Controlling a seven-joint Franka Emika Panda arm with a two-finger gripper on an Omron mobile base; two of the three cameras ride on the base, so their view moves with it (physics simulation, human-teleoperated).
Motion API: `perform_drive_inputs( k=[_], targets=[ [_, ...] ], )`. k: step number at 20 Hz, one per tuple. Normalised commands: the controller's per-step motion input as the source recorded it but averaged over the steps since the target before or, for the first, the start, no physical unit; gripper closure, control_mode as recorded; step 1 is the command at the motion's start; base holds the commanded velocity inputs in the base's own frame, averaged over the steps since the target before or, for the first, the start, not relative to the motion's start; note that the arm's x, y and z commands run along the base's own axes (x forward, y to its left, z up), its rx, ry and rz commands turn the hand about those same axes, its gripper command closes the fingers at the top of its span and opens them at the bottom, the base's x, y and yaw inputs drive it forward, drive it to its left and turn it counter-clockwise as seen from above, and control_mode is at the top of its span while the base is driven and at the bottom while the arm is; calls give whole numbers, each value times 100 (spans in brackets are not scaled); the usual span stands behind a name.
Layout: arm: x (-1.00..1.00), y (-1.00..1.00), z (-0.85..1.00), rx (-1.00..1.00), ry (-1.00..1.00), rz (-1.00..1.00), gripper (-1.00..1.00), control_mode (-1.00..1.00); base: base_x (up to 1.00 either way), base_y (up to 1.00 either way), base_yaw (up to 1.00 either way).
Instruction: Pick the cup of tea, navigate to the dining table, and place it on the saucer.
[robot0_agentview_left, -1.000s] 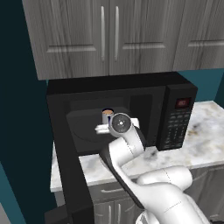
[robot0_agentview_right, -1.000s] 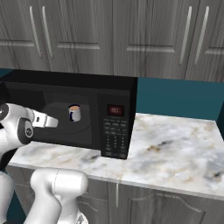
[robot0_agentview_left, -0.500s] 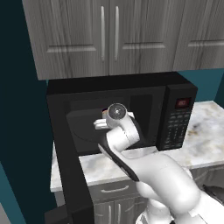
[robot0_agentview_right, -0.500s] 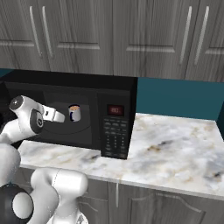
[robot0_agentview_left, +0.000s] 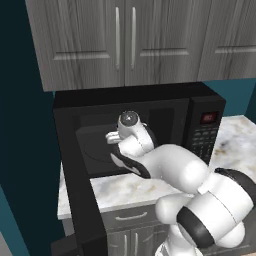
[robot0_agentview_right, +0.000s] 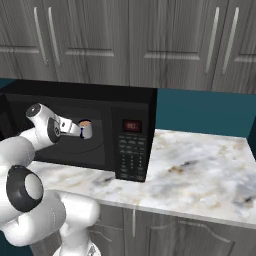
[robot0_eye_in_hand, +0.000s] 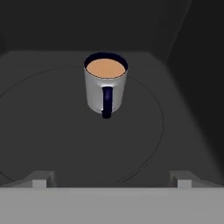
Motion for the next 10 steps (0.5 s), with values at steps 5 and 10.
perform_drive_inputs(
  k=[5, 10],
  targets=[
    [45, 0, -44, 0, 6, 0, -100, -100, 0, 0, 0],
    [71, 0, -20, 0, 4, 0, -100, -100, 0, 0, 0]
  ],
)
